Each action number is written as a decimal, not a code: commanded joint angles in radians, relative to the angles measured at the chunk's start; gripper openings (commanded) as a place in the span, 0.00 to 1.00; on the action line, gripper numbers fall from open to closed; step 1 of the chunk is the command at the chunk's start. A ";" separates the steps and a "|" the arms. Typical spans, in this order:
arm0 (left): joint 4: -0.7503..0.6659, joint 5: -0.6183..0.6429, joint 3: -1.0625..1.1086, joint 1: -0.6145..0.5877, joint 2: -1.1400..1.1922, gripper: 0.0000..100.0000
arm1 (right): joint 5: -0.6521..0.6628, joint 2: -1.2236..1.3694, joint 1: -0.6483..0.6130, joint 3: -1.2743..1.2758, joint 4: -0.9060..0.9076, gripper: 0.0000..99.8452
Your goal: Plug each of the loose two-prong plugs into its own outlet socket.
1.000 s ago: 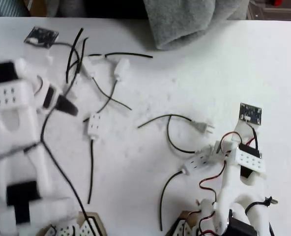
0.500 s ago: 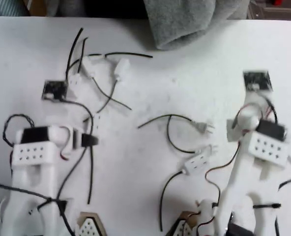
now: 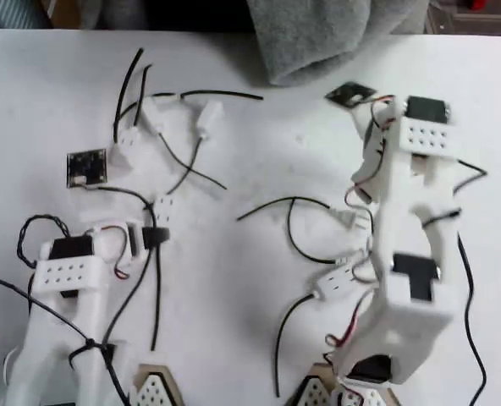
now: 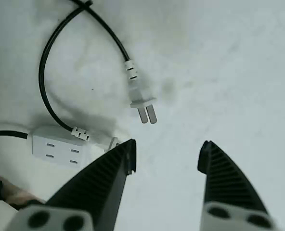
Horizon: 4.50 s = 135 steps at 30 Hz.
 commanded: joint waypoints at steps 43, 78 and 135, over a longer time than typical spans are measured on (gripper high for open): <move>-0.017 0.002 -0.003 0.024 0.004 0.36 | 0.258 0.475 -0.048 -0.075 0.024 0.11; -0.017 0.002 0.000 0.025 0.004 0.36 | 0.245 0.337 -0.136 0.224 -0.005 0.04; -0.193 -0.118 -0.008 0.545 -0.005 0.36 | -0.664 -1.495 -0.407 0.402 -0.326 0.02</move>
